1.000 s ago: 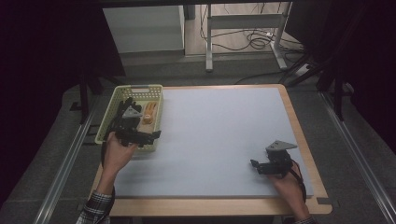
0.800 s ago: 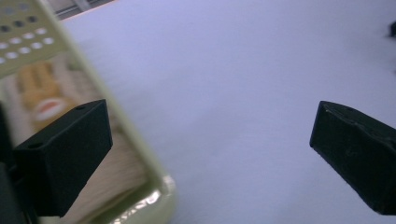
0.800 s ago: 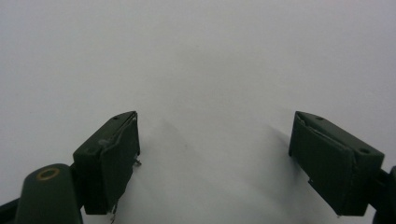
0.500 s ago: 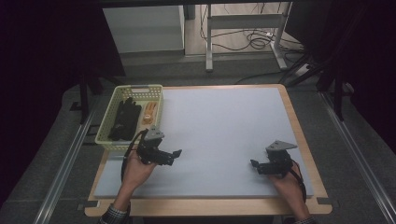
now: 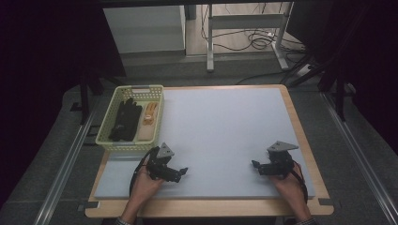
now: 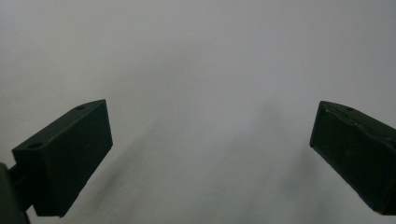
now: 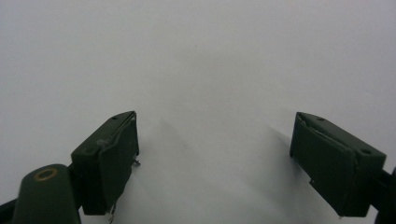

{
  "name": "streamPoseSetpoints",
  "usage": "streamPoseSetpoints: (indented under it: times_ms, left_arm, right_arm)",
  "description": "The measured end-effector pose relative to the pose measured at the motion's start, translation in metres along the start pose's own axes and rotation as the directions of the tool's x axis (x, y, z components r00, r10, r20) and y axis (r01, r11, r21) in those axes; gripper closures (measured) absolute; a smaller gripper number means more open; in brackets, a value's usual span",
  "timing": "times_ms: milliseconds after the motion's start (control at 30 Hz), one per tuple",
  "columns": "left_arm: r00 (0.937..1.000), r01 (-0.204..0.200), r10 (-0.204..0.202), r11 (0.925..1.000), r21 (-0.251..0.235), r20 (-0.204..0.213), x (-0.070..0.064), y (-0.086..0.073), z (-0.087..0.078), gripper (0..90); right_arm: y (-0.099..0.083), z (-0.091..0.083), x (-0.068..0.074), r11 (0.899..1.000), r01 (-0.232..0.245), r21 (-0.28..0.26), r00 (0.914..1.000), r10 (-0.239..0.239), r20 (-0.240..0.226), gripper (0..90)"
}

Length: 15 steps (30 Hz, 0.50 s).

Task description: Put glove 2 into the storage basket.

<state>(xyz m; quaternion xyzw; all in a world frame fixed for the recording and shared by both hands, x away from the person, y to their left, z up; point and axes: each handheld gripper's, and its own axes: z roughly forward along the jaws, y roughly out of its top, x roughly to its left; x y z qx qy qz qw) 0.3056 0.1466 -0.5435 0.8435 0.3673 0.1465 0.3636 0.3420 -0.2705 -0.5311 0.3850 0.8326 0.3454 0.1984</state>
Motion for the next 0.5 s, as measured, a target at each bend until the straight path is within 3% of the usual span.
streamPoseSetpoints:
  times_ms: [100,167,267,500]
  left_arm:
    - [0.9999,-0.008,0.009,0.9994,0.033,-0.006,-0.0014,-0.0030,0.0050,0.0]
    - [0.9999,-0.016,0.016,0.9993,0.033,-0.007,-0.0023,-0.0027,0.0051,0.0]
    - [0.9997,0.014,-0.014,0.9990,0.042,0.018,0.0014,-0.0028,0.0062,0.0]
    - [0.9998,0.010,-0.011,0.9991,0.042,0.015,0.0007,-0.0030,0.0066,0.0]
  right_arm:
    - [0.0001,0.0000,0.0008,1.000,0.002,0.002,0.9999,-0.002,0.014,12.8]
    - [0.0002,0.0001,0.0008,1.000,0.002,0.003,0.9998,-0.002,0.017,12.1]
    - [0.0005,0.0006,0.0000,1.000,-0.005,0.008,0.9998,0.005,0.019,10.8]
    - [0.0010,0.0021,-0.0019,0.999,-0.027,0.022,0.9994,0.026,0.020,7.3]
